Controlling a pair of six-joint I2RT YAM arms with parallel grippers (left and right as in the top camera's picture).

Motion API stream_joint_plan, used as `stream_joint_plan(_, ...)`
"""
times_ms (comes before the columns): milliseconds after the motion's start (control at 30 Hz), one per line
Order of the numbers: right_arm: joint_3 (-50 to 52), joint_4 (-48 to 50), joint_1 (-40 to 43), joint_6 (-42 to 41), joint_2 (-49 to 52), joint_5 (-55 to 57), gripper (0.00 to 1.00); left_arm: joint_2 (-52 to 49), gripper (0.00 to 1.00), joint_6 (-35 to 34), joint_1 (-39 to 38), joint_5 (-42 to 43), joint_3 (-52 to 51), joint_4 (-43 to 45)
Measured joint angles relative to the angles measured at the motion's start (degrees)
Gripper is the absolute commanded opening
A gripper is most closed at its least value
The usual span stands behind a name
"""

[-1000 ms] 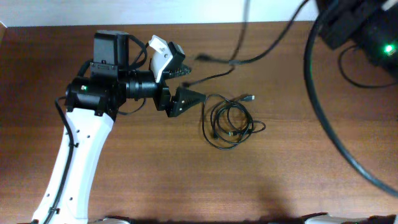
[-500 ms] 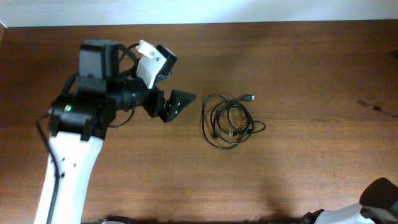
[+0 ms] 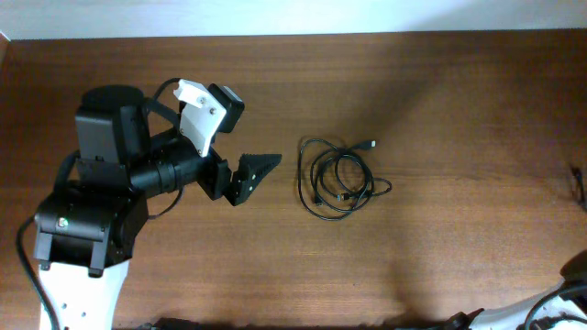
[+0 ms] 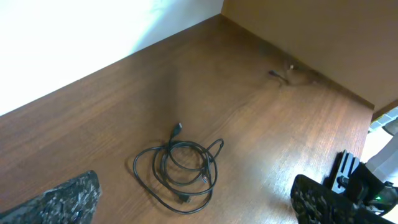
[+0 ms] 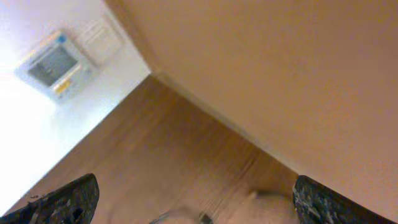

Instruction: Untangle cables

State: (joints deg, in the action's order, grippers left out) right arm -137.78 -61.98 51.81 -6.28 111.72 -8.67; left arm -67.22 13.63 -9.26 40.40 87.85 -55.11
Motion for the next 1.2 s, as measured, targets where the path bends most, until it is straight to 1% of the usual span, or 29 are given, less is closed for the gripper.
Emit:
stream_joint_plan(67,0.0,-3.9,-2.7,0.0,0.0,5.3,0.99,0.0,0.99,0.0,0.0,0.0,0.0,-0.6)
stream_joint_plan(100,0.0,-4.7,-4.9,0.1,0.0,5.1,0.99,0.0,0.99,0.0,0.0,0.0,0.0,-0.7)
stream_joint_plan(200,0.0,-4.8,-10.4,2.3,0.0,-4.3,0.99,0.0,0.99,-0.2,0.0,-0.1,0.0,-0.1)
stream_joint_plan(267,0.0,-5.4,-17.3,3.3,0.0,-9.7,0.99,0.1,0.99,-0.6,0.0,-0.2,0.0,0.4)
stream_joint_plan(300,0.0,-6.9,-23.4,3.6,0.0,-12.5,0.99,0.3,0.99,-0.8,0.0,-0.4,0.0,0.5)
stream_joint_plan(400,0.0,-12.8,-36.0,3.8,0.1,-14.5,0.99,0.4,0.99,-1.3,0.0,-0.4,0.0,0.5)
stream_joint_plan(433,0.0,-15.2,-39.0,5.1,0.1,-14.7,0.99,0.4,0.99,-1.5,0.0,-0.4,0.0,0.3)
stream_joint_plan(467,0.0,-18.9,-43.1,8.1,0.1,-15.0,0.99,0.4,0.98,-1.5,0.0,-0.4,0.0,0.0)
stream_joint_plan(500,0.0,-22.9,-46.1,12.8,0.1,-15.0,0.99,0.4,0.99,-1.7,0.0,-0.4,0.0,-0.4)
stream_joint_plan(567,0.5,-29.0,-49.5,21.4,0.1,-14.6,0.98,0.5,0.99,-2.4,0.0,-0.5,0.0,-1.2)
stream_joint_plan(633,2.6,-31.2,-51.1,26.9,0.1,-14.5,0.97,0.5,0.99,-3.1,0.0,-0.5,0.0,-1.3)
stream_joint_plan(700,7.0,-34.5,-51.5,32.0,0.1,-15.1,0.98,0.5,0.99,-3.3,0.0,-0.5,0.0,-2.6)
stream_joint_plan(800,12.6,-35.0,-52.6,35.1,0.1,-16.8,0.99,0.6,0.99,-3.5,0.0,-0.6,0.0,-3.6)
stream_joint_plan(867,14.4,-35.0,-53.7,35.3,-0.8,-17.4,0.99,0.7,0.99,-3.5,0.0,-0.8,0.0,-3.6)
stream_joint_plan(933,15.0,-34.7,-53.7,34.5,-4.3,-17.4,0.99,0.8,0.99,-3.5,0.0,-1.8,0.0,-3.8)
stream_joint_plan(967,15.1,-34.3,-53.7,33.8,-7.6,-17.4,0.99,0.8,0.99,-3.5,0.0,-2.9,0.0,-4.0)
stream_joint_plan(1100,14.5,-31.9,-53.7,31.5,-33.5,-17.4,0.99,0.9,0.99,-3.6,0.0,-4.9,0.0,-4.1)
stream_joint_plan(1167,14.1,-31.0,-53.7,31.5,-40.6,-17.4,0.99,0.9,0.99,-3.6,0.0,-5.1,0.0,-4.0)
stream_joint_plan(1200,14.0,-31.1,-53.7,31.6,-42.6,-17.4,0.99,0.9,0.99,-3.6,0.0,-5.1,0.0,-4.1)
